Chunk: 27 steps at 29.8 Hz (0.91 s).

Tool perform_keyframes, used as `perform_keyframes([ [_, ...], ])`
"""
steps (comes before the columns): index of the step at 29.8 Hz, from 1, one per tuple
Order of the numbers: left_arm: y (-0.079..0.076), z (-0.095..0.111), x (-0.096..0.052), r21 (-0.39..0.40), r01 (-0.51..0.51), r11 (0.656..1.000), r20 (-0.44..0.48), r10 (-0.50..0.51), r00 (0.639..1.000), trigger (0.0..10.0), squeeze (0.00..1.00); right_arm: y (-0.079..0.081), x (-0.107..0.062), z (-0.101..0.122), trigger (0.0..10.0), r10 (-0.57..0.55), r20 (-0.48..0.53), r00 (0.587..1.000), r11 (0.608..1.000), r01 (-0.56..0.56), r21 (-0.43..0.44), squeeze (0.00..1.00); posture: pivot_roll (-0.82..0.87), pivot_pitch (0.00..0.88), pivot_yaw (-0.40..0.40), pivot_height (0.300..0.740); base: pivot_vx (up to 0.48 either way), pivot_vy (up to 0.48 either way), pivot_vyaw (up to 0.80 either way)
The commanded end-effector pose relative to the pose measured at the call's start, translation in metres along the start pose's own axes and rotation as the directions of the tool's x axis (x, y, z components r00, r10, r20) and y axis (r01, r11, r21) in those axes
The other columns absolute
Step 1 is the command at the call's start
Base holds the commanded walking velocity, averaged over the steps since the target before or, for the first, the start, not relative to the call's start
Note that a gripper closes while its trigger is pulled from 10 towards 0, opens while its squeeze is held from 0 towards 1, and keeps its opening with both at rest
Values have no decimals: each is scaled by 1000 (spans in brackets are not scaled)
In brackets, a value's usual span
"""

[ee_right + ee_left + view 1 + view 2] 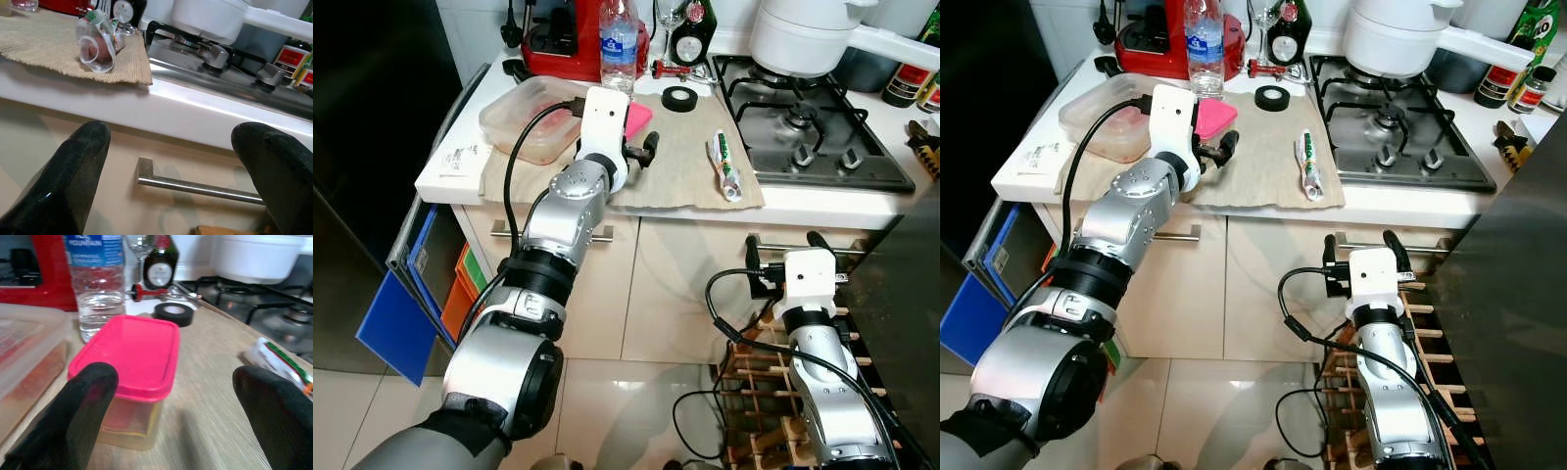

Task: Restocking fridge

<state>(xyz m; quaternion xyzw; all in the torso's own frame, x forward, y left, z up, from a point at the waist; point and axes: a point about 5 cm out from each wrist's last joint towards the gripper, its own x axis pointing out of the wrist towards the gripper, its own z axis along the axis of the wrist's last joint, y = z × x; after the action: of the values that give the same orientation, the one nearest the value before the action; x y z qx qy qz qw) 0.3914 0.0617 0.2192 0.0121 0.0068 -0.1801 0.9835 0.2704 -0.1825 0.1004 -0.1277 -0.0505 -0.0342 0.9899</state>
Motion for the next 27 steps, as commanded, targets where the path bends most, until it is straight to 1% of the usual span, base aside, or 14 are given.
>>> perform_keyframes([
  [1, -15, 1, -3, 15, 76, 997, -8, -76, 997, 10000, 0, -3, 1, 6, 10000, -5, 17, 1000, 1000, 5, 1, 0, -4, 66, -44, 740, 0, 0, 0],
  [6, -22, 11, -7, 16, 113, 993, 23, -114, 993, 10000, 0, -2, 0, 7, 10000, 5, 16, 1000, 1000, -5, 5, 0, 4, 62, -46, 740, 0, 0, 0],
  [7, -25, 18, -10, 16, 131, 991, 48, -132, 990, 10000, 0, -1, 0, 11, 10000, 13, 23, 1000, 1000, -14, 14, 0, 9, 59, -45, 740, 0, 0, 0],
  [9, -25, 22, -12, 16, 138, 990, 58, -139, 989, 10000, 0, 0, 1, 14, 10000, 19, 33, 999, 1000, -20, 16, 0, 11, 55, -42, 740, 0, 0, 0],
  [12, -22, 29, -15, 23, 134, 991, 76, -135, 988, 10000, 0, 1, 2, 21, 10000, 25, 59, 998, 999, -26, 24, 0, 14, 49, -37, 740, 0, 0, 0],
  [14, -15, 35, -18, 28, 120, 992, 93, -122, 988, 10000, 0, 3, 5, 28, 10000, 26, 84, 996, 999, -28, 28, 0, 20, 40, -31, 740, 0, 0, 0],
  [17, -12, 38, -20, 21, 111, 994, 106, -113, 988, 10000, 0, 4, 7, 30, 10000, 25, 92, 995, 999, -27, 30, 0, 22, 38, -30, 740, 0, 0, 0],
  [18, -6, 46, -22, -14, 107, 994, 148, -104, 984, 10000, 0, 5, 11, 34, 10000, 20, 109, 994, 999, -25, 39, 0, 32, 31, -22, 740, 0, 0, 0],
  [19, -1, 54, -26, -30, 98, 995, 184, -91, 979, 10000, 0, 6, 14, 40, 10000, 15, 127, 992, 999, -22, 49, 0, 33, 29, -20, 740, 0, 0, 0],
  [21, 12, 64, -31, -31, 67, 997, 231, -58, 971, 10000, 0, 10, 20, 52, 10000, 8, 168, 986, 997, -20, 74, 0, 42, 23, -12, 740, 0, 0, 0],
  [23, 28, 65, -36, -6, 5, 1000, 257, -3, 966, 10000, 0, 14, 26, 69, 10000, 7, 221, 975, 994, -30, 101, 0, 49, 19, -7, 740, 0, 0, 0],
  [24, 33, 64, -39, 4, -16, 1000, 266, 14, 964, 10000, 0, 16, 28, 75, 10000, 8, 239, 971, 993, -35, 109, 0, 54, 16, -4, 740, 0, 0, 0],
  [26, 45, 58, -45, 46, -78, 996, 279, 62, 958, 10000, 0, 21, 34, 86, 10000, 6, 273, 962, 990, -43, 131, 0, 58, 14, -1, 740, 0, 0, 0],
  [27, 50, 53, -48, 38, -93, 995, 272, 79, 959, 10000, 0, 23, 36, 90, 10000, 10, 285, 959, 989, -52, 140, 0, 69, 12, 0, 740, 0, 0, 0],
])
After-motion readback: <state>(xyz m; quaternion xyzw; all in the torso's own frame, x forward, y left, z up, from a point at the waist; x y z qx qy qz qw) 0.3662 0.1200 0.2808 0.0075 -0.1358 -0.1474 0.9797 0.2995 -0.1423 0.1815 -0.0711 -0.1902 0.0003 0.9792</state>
